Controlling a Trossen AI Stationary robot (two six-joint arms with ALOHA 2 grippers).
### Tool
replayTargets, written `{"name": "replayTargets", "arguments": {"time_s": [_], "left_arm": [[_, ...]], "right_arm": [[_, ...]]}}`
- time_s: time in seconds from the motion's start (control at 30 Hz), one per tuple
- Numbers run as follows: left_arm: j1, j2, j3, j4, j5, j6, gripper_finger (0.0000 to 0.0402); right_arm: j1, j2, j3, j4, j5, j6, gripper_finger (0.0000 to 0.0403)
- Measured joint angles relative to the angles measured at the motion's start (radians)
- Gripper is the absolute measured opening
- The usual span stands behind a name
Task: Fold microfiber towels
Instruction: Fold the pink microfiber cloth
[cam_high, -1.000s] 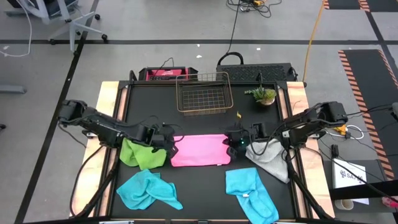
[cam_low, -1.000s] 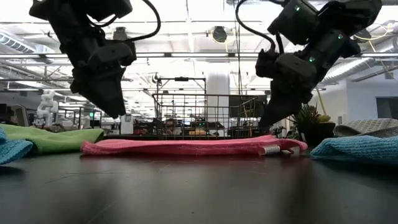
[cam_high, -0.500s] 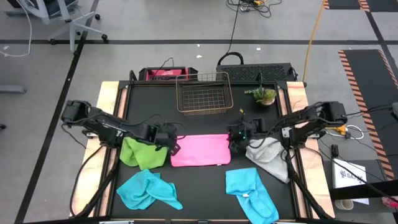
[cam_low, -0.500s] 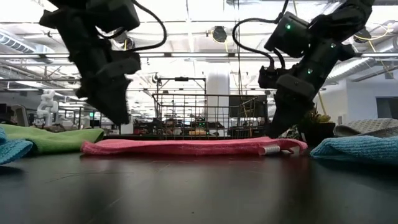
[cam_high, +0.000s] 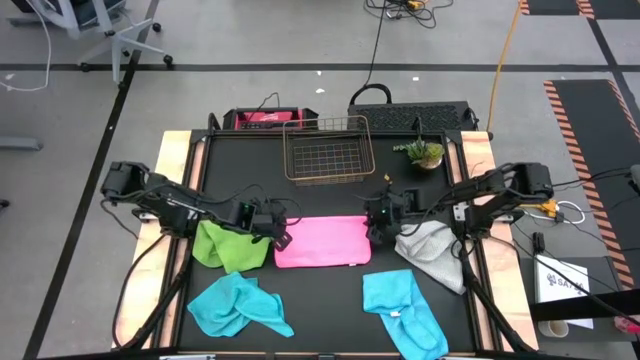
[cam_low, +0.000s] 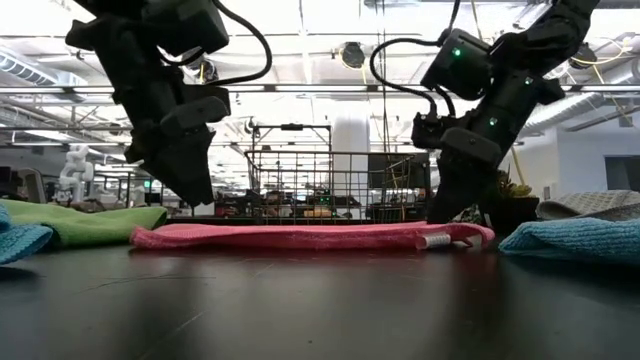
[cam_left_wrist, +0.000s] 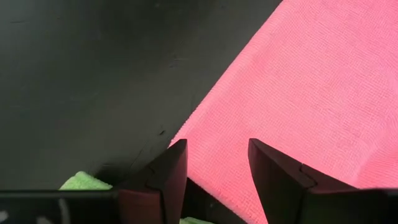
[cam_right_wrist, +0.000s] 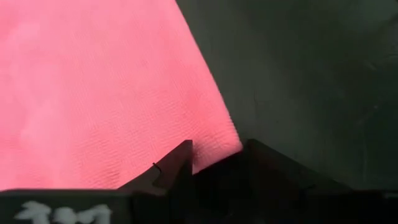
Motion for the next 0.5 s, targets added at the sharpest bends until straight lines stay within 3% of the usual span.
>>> {"name": "replayTargets", "arguments": {"time_s": [0.3, 0.5], "left_arm": [[0.004, 0.000, 0.000, 0.000, 0.000, -0.008, 0.0172], [0.004, 0.000, 0.000, 0.006, 0.000, -0.013, 0.0172]], "right_arm": [[0.000, 0.046, 0.000, 0.104, -0.010, 0.032, 0.0139], [0.000, 0.046, 0.000, 0.066, -0.074, 0.102, 0.0069]]}}
